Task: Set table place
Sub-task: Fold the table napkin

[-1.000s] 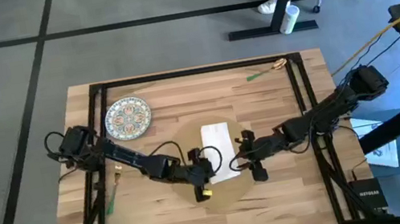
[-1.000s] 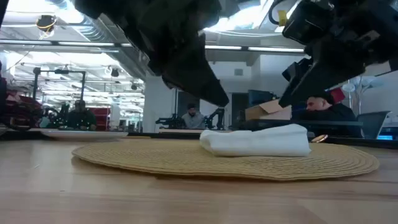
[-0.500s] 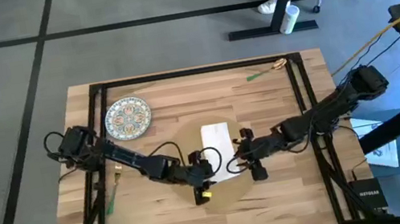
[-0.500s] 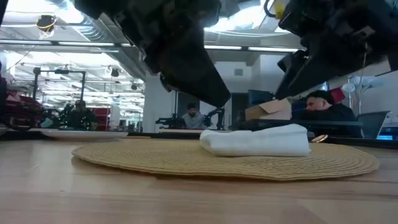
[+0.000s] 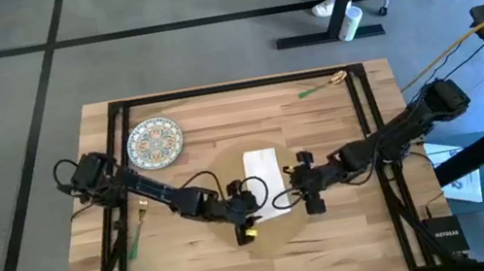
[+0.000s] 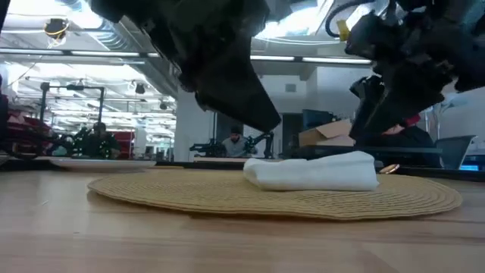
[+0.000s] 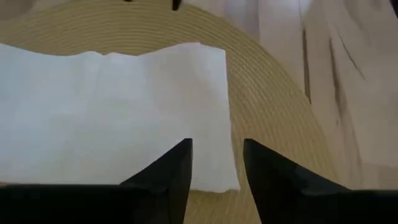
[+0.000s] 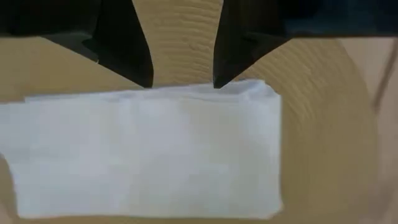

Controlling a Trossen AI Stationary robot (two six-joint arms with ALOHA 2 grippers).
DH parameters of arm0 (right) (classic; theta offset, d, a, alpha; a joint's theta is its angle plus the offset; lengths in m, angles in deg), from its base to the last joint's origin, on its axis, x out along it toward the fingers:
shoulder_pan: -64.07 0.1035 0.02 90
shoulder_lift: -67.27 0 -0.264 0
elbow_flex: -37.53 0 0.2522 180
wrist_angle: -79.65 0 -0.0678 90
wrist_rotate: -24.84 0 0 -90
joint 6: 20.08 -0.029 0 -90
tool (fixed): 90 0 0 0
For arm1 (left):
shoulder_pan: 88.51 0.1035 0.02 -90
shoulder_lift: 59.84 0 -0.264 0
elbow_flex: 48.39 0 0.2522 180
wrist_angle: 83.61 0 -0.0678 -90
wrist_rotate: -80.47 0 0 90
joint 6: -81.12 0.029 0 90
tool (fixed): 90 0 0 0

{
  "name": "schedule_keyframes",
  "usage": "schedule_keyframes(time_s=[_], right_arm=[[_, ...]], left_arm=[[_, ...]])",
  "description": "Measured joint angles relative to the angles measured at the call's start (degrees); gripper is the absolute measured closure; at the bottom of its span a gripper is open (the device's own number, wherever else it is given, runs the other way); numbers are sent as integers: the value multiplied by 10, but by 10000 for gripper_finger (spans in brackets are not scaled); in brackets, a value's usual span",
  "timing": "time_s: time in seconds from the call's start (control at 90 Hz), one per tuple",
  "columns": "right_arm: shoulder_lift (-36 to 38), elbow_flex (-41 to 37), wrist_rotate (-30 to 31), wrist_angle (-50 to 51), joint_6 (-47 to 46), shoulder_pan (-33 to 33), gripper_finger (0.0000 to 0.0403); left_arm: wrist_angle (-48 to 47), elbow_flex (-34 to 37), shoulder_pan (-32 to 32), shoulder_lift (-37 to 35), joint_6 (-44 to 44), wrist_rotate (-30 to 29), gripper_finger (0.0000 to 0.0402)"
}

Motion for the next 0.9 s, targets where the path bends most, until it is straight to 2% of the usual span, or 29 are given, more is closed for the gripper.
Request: schedule_keyframes(time_s=[0.156, 0.411, 0.9], right_arm=[[-7, 0, 0, 2, -2, 0, 248], [-55, -2, 0, 14, -6, 0, 248], [-103, -2, -30, -24, -25, 0, 248]], left_arm=[[-21, -27, -10, 10, 10, -4, 274], [-122, -92, -2, 65, -1, -14, 274], [-131, -97, -7, 72, -28, 16, 275]])
